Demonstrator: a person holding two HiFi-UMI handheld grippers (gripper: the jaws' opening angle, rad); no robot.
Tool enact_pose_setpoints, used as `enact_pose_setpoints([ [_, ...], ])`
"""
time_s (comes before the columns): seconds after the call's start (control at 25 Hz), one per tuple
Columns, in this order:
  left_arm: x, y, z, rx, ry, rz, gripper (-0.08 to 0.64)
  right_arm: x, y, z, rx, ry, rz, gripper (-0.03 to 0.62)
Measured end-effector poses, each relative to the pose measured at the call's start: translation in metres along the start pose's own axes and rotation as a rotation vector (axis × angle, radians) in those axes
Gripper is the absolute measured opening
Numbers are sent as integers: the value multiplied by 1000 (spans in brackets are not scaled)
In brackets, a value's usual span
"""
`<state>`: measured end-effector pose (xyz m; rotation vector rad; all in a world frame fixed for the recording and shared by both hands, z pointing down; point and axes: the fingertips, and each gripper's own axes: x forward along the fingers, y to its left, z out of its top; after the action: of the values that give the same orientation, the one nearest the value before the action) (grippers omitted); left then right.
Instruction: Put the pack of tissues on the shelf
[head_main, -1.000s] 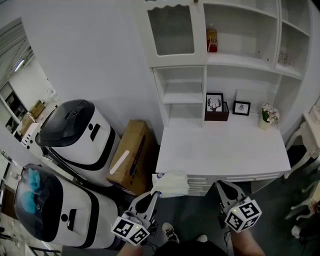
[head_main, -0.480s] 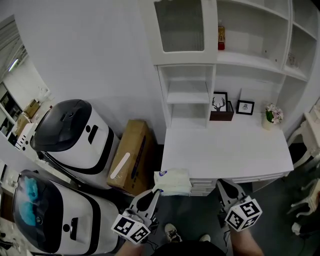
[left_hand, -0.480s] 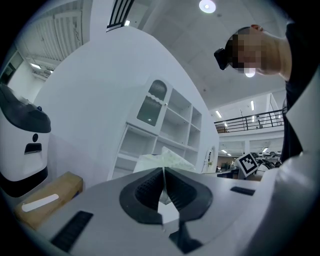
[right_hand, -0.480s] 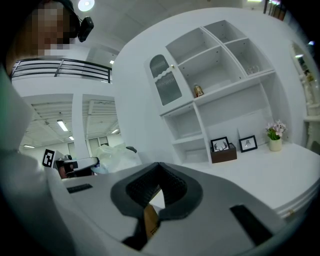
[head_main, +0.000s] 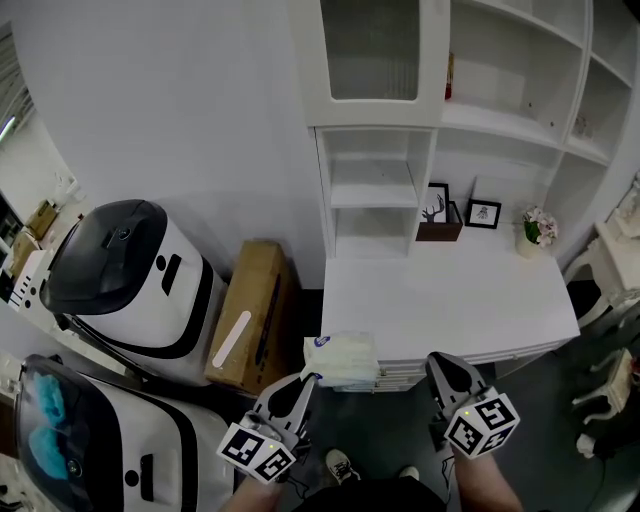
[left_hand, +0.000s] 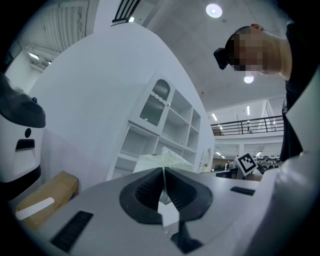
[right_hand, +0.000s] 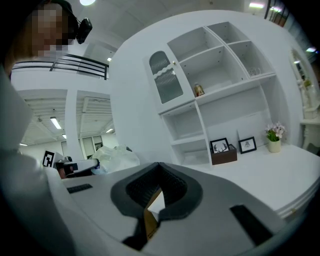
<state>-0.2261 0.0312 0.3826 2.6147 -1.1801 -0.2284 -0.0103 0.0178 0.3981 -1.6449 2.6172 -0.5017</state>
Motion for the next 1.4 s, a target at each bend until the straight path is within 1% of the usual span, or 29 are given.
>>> enact_pose_setpoints([
  [0.24,-1,19,5,-8,6,-44,11,10,10,2,-7,-12,-43,5],
  [0.4,3,27,5,-15,10,-53,11,15,13,2,-14,-11,-53,5],
  [0.64,16,27,0,-18,19,-62,11,21,5,12,-17,-25,-56,5],
  [0.8,28,24,-1,-16,17,-40,11,29,-7,15,-14,-15,-31,4],
  [1.0,47,24,-1,-11,11,10,11,49,-25,18,-3,2,22,5],
  [1.28,89,23,-5,2,12,82,11,77,-63,27,4,22,110,4],
  [1.4,111,20,-11,5,15,105,11,86,-83,31,11,26,134,5],
])
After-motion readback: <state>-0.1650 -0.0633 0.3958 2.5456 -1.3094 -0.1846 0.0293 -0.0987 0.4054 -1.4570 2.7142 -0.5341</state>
